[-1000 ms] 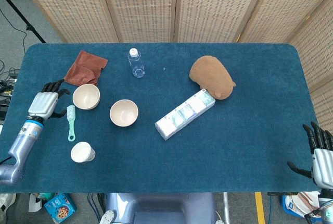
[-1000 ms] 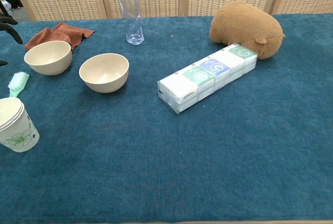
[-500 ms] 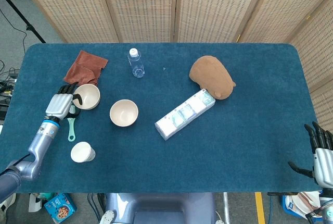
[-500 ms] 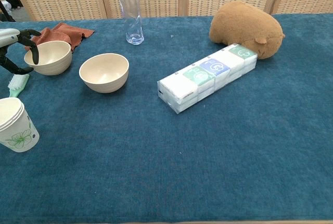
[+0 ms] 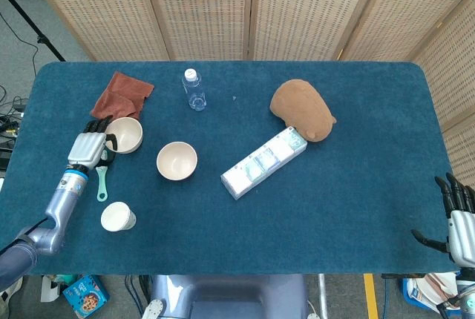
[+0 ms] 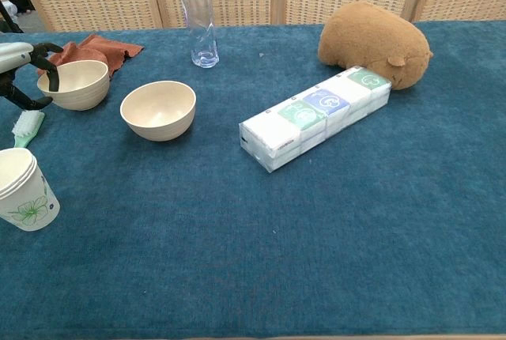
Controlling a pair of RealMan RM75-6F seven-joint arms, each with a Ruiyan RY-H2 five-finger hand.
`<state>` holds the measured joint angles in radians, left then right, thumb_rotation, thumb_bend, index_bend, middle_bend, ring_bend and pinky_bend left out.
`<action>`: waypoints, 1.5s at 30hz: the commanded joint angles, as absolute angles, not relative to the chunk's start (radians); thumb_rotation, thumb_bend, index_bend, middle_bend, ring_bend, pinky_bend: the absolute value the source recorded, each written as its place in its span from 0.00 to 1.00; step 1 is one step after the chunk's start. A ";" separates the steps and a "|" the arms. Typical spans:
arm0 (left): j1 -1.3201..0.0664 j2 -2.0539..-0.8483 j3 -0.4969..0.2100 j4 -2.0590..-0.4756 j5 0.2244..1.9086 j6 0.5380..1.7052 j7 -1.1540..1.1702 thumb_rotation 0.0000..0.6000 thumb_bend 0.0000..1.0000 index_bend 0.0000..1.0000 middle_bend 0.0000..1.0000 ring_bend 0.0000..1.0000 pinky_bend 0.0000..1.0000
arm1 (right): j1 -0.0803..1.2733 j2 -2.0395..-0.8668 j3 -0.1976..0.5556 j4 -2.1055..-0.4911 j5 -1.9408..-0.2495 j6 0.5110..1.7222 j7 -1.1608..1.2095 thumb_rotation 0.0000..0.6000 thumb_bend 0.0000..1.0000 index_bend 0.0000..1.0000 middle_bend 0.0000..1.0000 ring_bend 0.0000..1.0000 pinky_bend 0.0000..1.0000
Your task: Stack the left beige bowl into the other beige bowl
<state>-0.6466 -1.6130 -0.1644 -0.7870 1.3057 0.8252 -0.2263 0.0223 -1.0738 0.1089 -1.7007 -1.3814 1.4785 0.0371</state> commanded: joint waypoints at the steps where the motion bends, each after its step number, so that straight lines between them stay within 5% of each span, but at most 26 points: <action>1: -0.630 -1.572 -0.164 -0.850 1.323 0.878 -0.233 1.00 0.47 0.68 0.00 0.00 0.00 | 0.023 -1.075 0.108 -1.701 -1.381 1.477 0.036 1.00 0.00 0.00 0.00 0.00 0.00; 13: -0.605 -1.435 -0.160 -1.163 1.408 1.057 -0.120 1.00 0.47 0.70 0.00 0.00 0.00 | 0.022 -1.071 0.109 -1.709 -1.384 1.482 0.037 1.00 0.00 0.00 0.00 0.00 0.00; 22: -0.648 -1.426 -0.155 -1.389 1.398 1.012 0.036 1.00 0.47 0.70 0.00 0.00 0.00 | 0.019 -1.061 0.112 -1.712 -1.377 1.481 0.051 1.00 0.00 0.00 0.00 0.00 0.00; 45: -0.668 -1.548 -0.148 -1.381 1.242 0.979 0.260 1.00 0.47 0.70 0.00 0.00 0.00 | 0.016 -1.043 0.118 -1.715 -1.368 1.479 0.082 1.00 0.00 0.00 0.00 0.00 0.00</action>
<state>-0.6688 -1.5462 -0.1494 -1.3832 1.2449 0.9800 0.2581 0.0165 -1.0435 0.1181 -1.7152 -1.3675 1.4790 0.0822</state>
